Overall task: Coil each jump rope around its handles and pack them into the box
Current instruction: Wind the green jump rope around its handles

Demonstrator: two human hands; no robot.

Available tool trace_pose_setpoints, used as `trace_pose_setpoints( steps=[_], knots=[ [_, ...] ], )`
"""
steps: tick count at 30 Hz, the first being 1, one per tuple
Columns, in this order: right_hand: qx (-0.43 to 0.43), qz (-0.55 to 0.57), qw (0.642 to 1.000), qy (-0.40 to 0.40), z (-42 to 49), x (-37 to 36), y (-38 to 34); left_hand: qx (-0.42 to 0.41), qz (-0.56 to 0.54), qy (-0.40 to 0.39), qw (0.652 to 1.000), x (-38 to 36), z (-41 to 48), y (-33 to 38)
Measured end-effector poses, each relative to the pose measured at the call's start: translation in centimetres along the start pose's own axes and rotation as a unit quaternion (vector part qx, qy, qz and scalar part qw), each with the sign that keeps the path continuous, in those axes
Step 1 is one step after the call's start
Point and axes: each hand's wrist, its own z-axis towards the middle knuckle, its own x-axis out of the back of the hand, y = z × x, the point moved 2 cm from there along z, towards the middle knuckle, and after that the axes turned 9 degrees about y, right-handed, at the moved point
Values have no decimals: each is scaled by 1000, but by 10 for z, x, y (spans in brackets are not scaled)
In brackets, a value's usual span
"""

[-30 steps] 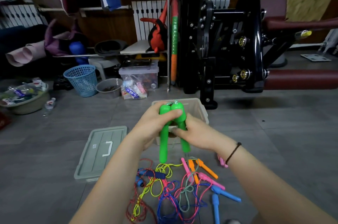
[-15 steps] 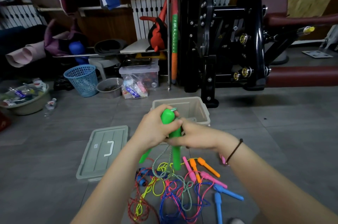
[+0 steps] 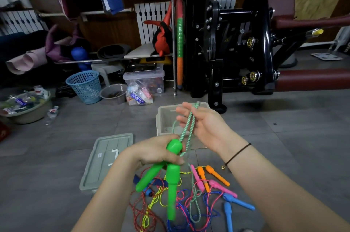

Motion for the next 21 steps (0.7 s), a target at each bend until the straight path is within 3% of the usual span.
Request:
trace_pose_setpoints(
  steps=[3,5,7,9,11,13,16,21],
  knots=[
    [80,-112,989,-50,-7,-7,0,10,-83,4,997,2,-1,-4],
    [95,-177,976,-87,-12,-14,4,-32,-143,61,987,2,4,-1],
    [100,-216,968,-73,-14,-15,7,-88,-140,106,980,2,9,4],
    [87,-190,977,-33,-14,-14,9,-125,-124,114,978,-1,13,6],
    [49,-90,995,-4,-12,-12,6,-154,-106,110,976,-3,15,7],
    [11,38,999,35,-7,-4,-2,-160,-65,73,982,-5,14,2],
    [-24,169,981,98,5,17,-18,-103,-11,-40,994,-12,9,-21],
    [32,74,994,70,1,7,-14,23,131,-153,979,-17,1,-45]
  ],
)
